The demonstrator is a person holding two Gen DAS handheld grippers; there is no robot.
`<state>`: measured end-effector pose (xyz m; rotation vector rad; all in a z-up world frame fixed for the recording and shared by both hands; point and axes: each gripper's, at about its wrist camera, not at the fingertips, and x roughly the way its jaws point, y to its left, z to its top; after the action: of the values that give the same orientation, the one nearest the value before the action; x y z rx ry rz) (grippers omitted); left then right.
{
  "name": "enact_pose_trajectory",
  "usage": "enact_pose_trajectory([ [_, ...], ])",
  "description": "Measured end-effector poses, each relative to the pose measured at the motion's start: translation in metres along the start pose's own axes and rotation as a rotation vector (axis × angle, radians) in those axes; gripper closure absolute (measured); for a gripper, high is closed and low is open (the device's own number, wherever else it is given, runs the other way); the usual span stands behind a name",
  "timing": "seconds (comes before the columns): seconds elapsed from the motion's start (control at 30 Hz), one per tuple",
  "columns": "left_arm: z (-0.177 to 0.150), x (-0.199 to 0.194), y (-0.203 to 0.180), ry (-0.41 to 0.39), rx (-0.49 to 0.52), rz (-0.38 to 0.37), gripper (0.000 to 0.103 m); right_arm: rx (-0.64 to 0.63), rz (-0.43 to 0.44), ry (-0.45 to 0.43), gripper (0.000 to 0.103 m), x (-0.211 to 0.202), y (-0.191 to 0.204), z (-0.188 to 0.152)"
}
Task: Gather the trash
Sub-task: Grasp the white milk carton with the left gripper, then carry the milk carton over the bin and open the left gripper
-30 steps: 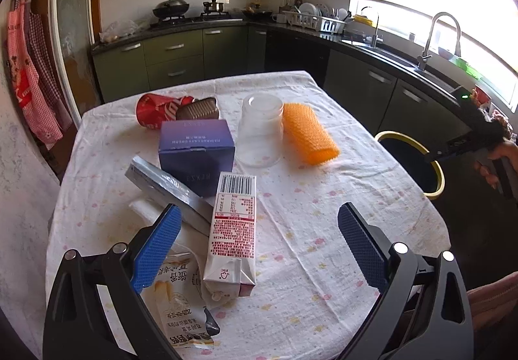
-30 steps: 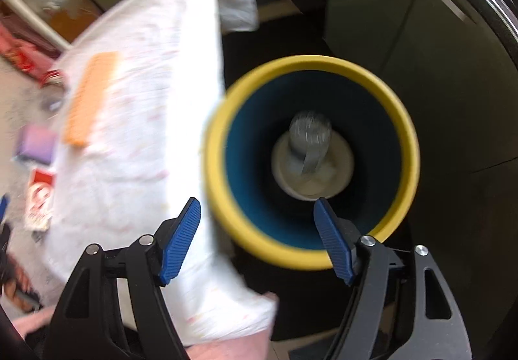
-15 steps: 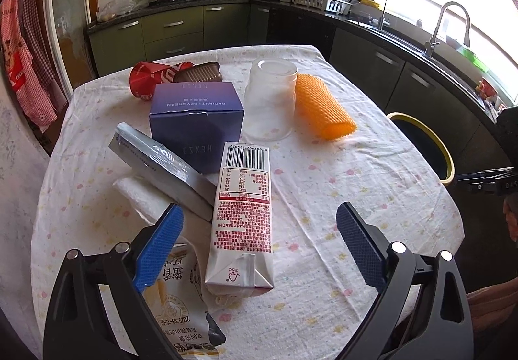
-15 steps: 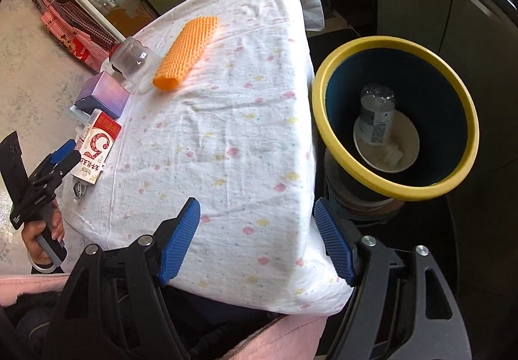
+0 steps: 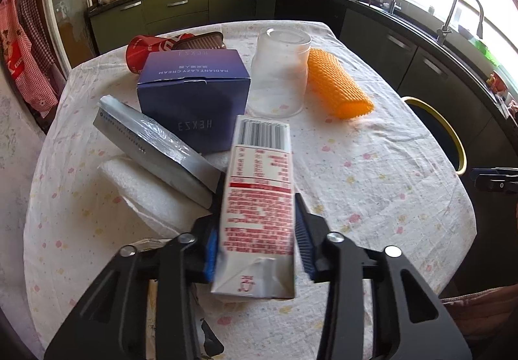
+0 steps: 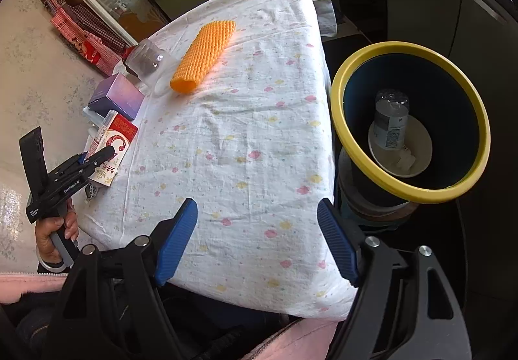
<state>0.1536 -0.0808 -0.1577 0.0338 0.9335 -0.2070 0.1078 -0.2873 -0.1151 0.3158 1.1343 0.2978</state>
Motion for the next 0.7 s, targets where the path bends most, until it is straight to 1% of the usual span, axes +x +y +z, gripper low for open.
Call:
enact_pose_trajectory([
  [0.1,0.0,-0.001,-0.001,-0.001,0.003,-0.002,0.067,0.002,0.003,0.004,0.03,0.002,-0.001,-0.001],
  [0.27,0.001,-0.012,-0.009,-0.021,0.019,-0.034,0.068,0.009,0.005,-0.001,0.03,0.001,-0.003,-0.003],
  [0.57,0.01,-0.039,-0.034,-0.069,0.072,-0.087,0.068,0.034,0.013,-0.006,0.03,0.0,-0.014,-0.007],
  [0.7,0.02,-0.046,-0.054,-0.083,0.112,-0.125,0.068,0.053,0.013,-0.036,0.03,-0.011,-0.023,-0.011],
])
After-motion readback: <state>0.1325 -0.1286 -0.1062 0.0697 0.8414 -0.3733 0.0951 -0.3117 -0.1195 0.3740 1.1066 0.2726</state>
